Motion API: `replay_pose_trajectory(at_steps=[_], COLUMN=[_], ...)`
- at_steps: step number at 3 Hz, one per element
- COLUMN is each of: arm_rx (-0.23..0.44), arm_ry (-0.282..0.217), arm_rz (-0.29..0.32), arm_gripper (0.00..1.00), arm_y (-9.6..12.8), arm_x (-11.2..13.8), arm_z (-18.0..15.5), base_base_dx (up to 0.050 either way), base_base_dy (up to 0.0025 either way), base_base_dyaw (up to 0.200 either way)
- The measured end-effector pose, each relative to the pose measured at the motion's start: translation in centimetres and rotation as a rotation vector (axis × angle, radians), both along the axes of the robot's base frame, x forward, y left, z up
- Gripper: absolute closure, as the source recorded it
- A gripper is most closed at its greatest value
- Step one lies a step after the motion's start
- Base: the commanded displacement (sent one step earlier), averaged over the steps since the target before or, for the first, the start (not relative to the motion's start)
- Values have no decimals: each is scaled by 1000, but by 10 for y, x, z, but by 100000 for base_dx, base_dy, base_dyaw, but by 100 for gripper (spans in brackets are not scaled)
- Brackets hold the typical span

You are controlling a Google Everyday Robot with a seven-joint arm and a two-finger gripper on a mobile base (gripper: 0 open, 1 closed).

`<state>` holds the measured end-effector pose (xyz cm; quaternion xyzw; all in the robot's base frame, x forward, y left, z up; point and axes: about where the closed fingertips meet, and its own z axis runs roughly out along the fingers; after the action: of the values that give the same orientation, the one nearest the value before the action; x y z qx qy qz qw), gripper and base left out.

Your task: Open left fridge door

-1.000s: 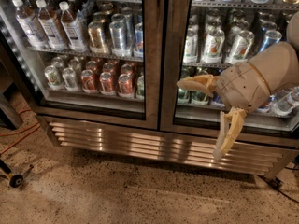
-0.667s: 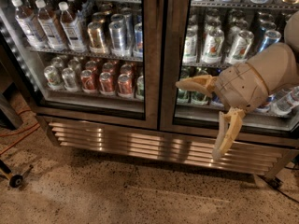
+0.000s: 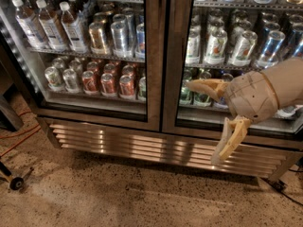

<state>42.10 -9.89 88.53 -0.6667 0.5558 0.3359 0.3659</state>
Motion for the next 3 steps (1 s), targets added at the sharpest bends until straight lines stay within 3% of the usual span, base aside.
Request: replay_pose_trajectory(at_steps=[1, 2, 3], arm_rx=[47, 47, 74], arm_ry=[-15, -15, 56], arm_rz=[-65, -66, -75], arm_gripper=[0, 0, 0], arm_y=[-4, -4, -5], arm_x=[1, 1, 5], arm_z=[0, 0, -9], base_base_dx=[0, 0, 0], base_base_dy=[0, 0, 0], base_base_dyaw=[0, 0, 0])
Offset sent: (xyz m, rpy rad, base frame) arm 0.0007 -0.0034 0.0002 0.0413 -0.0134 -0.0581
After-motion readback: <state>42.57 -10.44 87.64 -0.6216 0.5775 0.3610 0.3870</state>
